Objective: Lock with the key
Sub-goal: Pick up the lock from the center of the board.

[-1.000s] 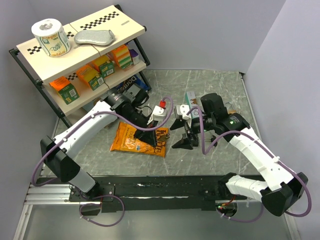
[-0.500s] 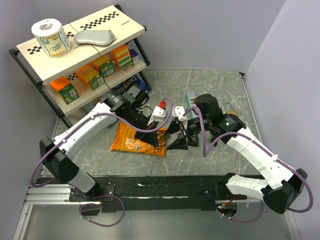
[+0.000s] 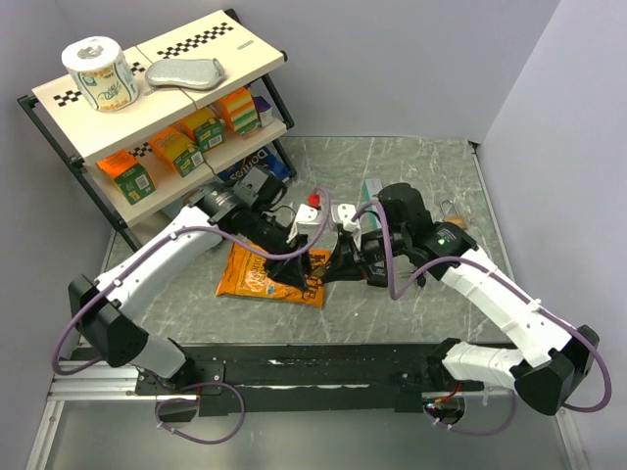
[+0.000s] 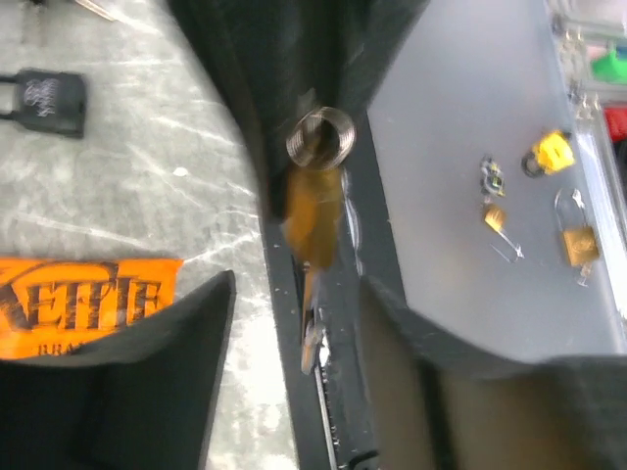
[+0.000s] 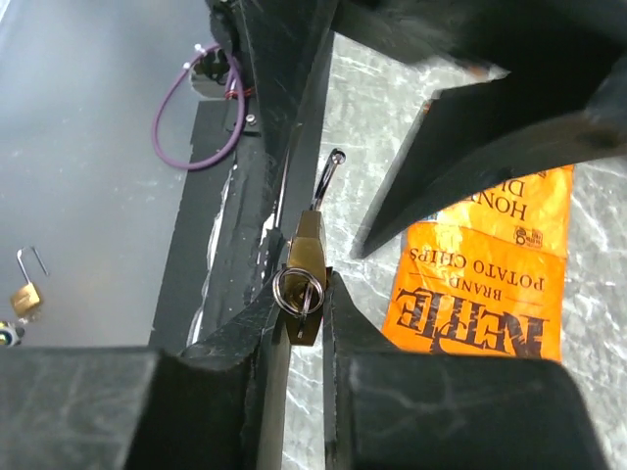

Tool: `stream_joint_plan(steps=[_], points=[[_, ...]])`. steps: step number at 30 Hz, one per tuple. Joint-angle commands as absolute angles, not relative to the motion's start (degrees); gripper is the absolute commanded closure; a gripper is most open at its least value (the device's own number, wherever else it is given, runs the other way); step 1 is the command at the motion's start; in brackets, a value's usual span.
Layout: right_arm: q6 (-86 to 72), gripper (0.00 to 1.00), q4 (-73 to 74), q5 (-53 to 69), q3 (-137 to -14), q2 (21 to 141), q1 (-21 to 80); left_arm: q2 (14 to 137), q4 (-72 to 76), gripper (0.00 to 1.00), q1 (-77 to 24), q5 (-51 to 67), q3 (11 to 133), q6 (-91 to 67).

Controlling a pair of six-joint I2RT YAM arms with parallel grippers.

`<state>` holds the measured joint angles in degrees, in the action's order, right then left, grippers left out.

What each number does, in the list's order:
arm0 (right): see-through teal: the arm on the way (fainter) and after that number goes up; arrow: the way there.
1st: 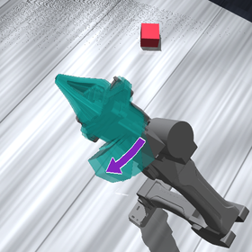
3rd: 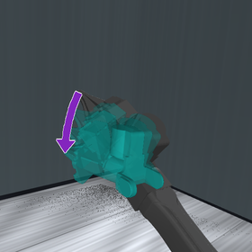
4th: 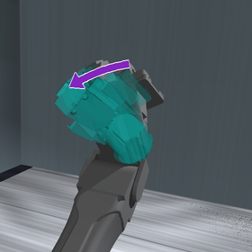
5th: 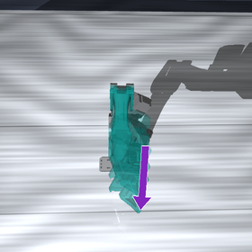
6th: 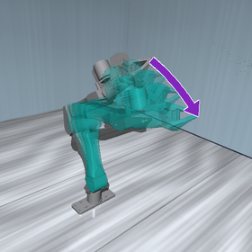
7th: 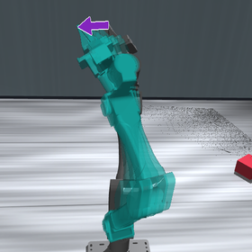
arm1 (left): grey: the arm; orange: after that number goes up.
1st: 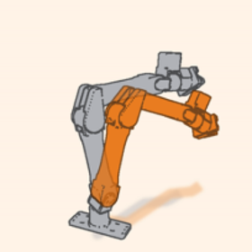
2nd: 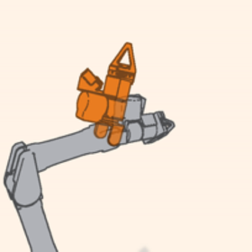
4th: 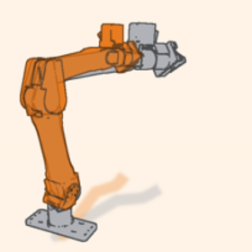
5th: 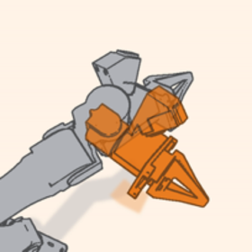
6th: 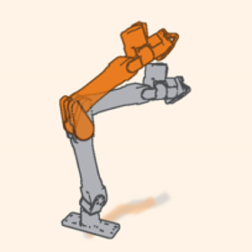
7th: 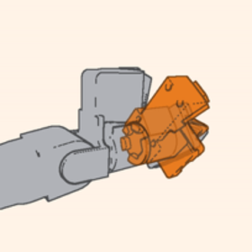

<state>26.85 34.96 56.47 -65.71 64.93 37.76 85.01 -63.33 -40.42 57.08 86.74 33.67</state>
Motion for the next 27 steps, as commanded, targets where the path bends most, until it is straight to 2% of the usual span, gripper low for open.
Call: stream_joint_plan(steps=[1, 3, 6, 8, 10, 12, 13, 15, 20, 27], points=[[18.3, 1.0, 29.0, 57.3, -68.0, 63.7, 35.0, 76.0, -43.8, 0.26, -32.7, 59.9, 80.6, 20.6], [14.4, 1.0, 24.9, 58.2, -67.3, 63.1, 32.7, 69.9, -35.2, 0.11, -28.0, 57.0, 77.3, 12.1], [3.9, 1.0, 15.7, 60.3, -65.5, 62.1, 27.5, 61.2, -18.8, 0.02, -24.3, 47.2, 69.6, 2.4], [-6.0, 1.0, 10.6, 61.1, -64.4, 61.4, 24.3, 57.9, -10.2, 0.01, -23.1, 44.1, 64.5, -2.4], [-15.1, 1.0, 2.8, 61.0, -62.8, 61.3, 22.9, 55.1, -6.9, 0.05, -23.1, 40.5, 61.8, -3.2], [-20.3, 1.0, -3.2, 60.8, -61.8, 61.6, 22.2, 53.2, -2.5, 0.17, -24.1, 39.7, 60.1, -2.2], [-24.7, 1.0, -5.0, 61.1, -61.4, 62.0, 22.2, 52.6, -0.9, 0.19, -25.4, 36.5, 57.9, -1.0], [-28.8, 1.0, -8.2, 62.5, -60.0, 62.8, 22.2, 51.0, 1.0, 0.17, -33.5, 29.5, 56.1, 10.7], [-34.6, 1.0, -13.9, 62.4, -57.5, 63.1, 22.3, 51.8, 3.3, 0.18, -41.4, 14.4, 54.1, 27.9], [-34.2, 1.0, -11.3, 60.0, -58.1, 62.7, 22.9, 53.0, 6.9, 0.3, -47.5, 9.1, 53.0, 31.5]])
